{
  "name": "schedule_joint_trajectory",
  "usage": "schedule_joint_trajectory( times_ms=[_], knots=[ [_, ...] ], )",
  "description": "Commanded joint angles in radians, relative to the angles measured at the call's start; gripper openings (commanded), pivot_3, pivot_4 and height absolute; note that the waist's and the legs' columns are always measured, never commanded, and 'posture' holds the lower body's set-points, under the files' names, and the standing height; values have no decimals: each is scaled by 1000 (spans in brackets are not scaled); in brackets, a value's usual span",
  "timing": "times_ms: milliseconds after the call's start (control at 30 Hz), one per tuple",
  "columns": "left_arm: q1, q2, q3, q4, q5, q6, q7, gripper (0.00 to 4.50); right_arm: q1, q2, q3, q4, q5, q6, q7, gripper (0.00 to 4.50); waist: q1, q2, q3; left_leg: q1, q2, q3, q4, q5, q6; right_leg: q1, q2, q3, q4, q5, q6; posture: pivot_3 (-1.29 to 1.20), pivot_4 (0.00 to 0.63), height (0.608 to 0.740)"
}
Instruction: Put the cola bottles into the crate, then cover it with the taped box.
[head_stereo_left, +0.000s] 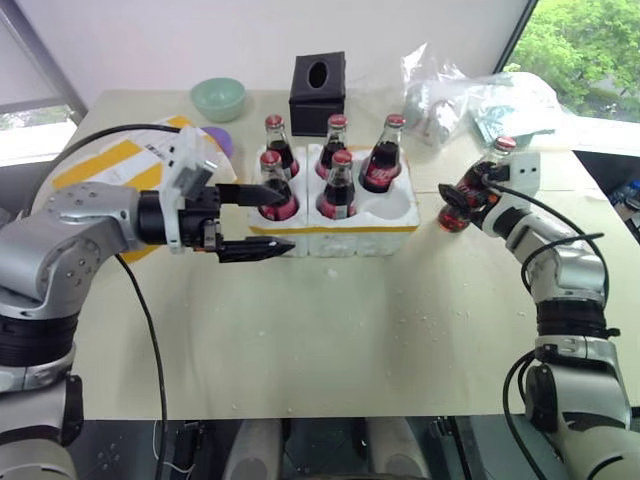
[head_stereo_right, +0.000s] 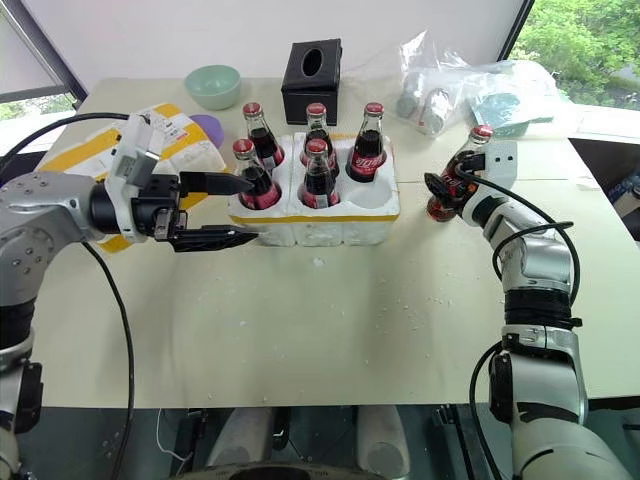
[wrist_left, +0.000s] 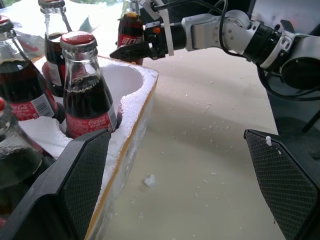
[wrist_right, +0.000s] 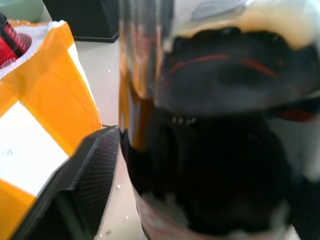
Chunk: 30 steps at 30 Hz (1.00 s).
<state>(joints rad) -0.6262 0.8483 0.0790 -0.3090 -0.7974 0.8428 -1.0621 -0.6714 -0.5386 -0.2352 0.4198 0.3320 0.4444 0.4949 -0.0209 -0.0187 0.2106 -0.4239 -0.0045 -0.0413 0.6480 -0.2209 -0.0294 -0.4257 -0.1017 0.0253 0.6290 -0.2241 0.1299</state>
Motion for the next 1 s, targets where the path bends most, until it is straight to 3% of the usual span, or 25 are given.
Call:
schedule_joint_trajectory(
  times_ms=[33, 233, 533, 1000],
  knots=[
    [4, 17, 48, -38, -21, 1, 11, 4500, -16, -5, -20, -41, 21, -29, 29, 2850, 0, 0, 0, 0, 0, 0, 0, 0, 0, 0, 0, 0, 0, 0, 0, 0, 150, 737],
    [12, 21, 53, -38, -31, 6, 16, 4500, -11, -27, -42, -87, 34, -65, 68, 2850, -2, 1, 0, 0, 0, 0, 0, 0, 0, 0, 0, 0, 0, 0, 0, 0, 150, 737],
    [17, 23, 50, -32, -34, 1, 20, 4500, -148, -40, -78, -366, 351, 170, 253, 2850, -9, 7, 4, -1, 0, 0, -1, 0, 0, -2, 0, 0, 1, 0, 0, 0, 150, 737],
    [47, 33, 79, -55, -45, 5, 38, 4500, -40, -35, 152, -457, 228, 139, 326, 2850, 1, 6, 3, -1, 0, -1, 0, 0, 0, -2, 0, 0, 0, 0, 0, 0, 150, 737]
  ],
)
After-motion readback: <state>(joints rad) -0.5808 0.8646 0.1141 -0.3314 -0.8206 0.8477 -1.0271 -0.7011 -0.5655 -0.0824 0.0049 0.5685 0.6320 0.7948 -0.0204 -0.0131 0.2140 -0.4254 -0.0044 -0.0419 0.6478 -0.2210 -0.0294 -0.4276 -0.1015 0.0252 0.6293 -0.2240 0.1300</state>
